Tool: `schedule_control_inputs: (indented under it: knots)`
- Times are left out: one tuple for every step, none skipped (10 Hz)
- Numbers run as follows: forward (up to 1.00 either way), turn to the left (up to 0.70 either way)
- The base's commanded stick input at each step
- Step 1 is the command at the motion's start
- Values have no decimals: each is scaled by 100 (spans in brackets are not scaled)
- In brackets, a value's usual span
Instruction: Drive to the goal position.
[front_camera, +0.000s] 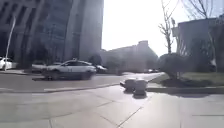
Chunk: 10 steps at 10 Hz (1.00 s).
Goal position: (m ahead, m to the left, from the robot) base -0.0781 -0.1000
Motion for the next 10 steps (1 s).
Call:
schedule_control_inputs:
  knots:
    - [100, -37]
    - [100, -37]
    - [100, -37]
    - [100, -37]
    - [100, -37]
    - [100, -37]
    - [100, -37]
    - [100, -37]
    - [100, -32]
    - [100, -25]
